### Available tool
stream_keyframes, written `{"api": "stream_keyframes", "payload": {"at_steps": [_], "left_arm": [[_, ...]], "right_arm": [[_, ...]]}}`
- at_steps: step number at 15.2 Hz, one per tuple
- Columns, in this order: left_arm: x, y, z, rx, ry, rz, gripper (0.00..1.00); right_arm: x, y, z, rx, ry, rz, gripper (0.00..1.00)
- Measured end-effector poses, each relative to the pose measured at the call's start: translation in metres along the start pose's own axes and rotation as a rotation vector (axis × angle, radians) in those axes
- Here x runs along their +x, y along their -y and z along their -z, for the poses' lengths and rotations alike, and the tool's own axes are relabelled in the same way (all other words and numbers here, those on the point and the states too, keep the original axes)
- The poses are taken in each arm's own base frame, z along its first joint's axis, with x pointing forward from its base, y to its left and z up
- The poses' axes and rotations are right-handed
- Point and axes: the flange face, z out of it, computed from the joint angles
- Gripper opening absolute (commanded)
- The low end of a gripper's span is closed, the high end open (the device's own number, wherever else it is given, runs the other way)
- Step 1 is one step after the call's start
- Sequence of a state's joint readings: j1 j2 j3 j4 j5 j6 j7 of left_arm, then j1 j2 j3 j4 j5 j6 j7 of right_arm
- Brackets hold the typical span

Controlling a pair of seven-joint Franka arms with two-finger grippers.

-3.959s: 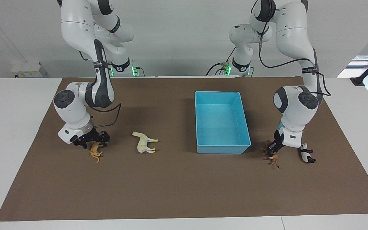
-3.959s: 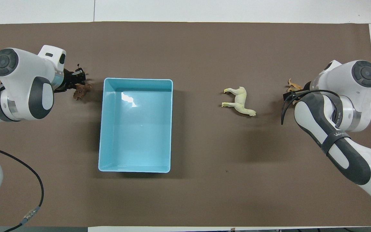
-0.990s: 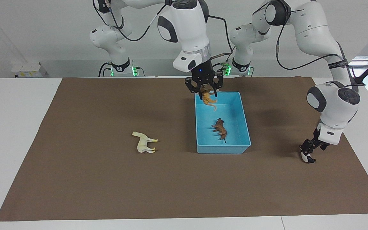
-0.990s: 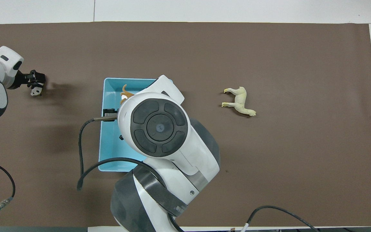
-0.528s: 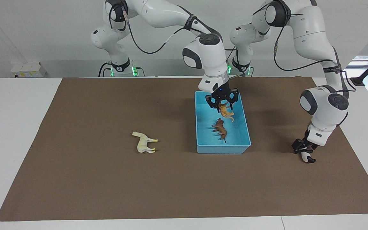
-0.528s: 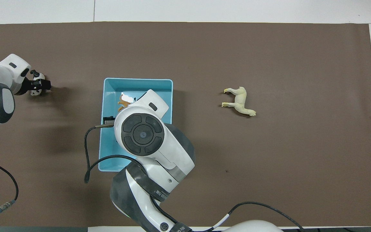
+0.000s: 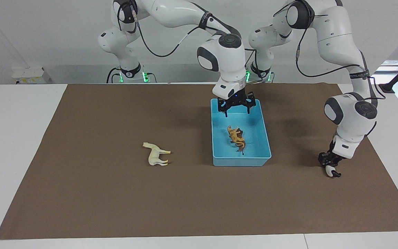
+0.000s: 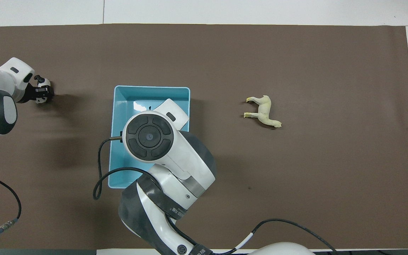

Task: Put all toys into storage box

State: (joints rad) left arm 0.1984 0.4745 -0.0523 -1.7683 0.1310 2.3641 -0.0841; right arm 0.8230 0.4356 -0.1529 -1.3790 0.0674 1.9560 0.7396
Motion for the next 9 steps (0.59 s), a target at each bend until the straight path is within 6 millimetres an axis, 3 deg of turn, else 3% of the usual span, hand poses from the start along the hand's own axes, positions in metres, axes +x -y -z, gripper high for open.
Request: {"api": "stream_keyframes", "payload": {"at_steps": [2,4,7,9], "left_arm": [[0.007,-0.011,0.014,0.004,0.027,0.044,0.00],[0.013,-0.034,0.032,0.010,0.053,0.098,0.00],[0.008,-0.091,0.077,0.014,0.102,0.203,0.00],[-0.009,-0.141,0.117,-0.025,0.139,0.300,0.00]], "right_arm": [[0.031,-0.047,0.016,-0.054,0.000,-0.022,1.00],[0.066,-0.098,0.015,-0.077,0.001,-0.064,1.00],[0.105,-0.178,-0.013,-0.102,0.016,-0.126,1.00],[0.105,-0.210,-0.045,-0.106,0.017,-0.156,1.00]]}}
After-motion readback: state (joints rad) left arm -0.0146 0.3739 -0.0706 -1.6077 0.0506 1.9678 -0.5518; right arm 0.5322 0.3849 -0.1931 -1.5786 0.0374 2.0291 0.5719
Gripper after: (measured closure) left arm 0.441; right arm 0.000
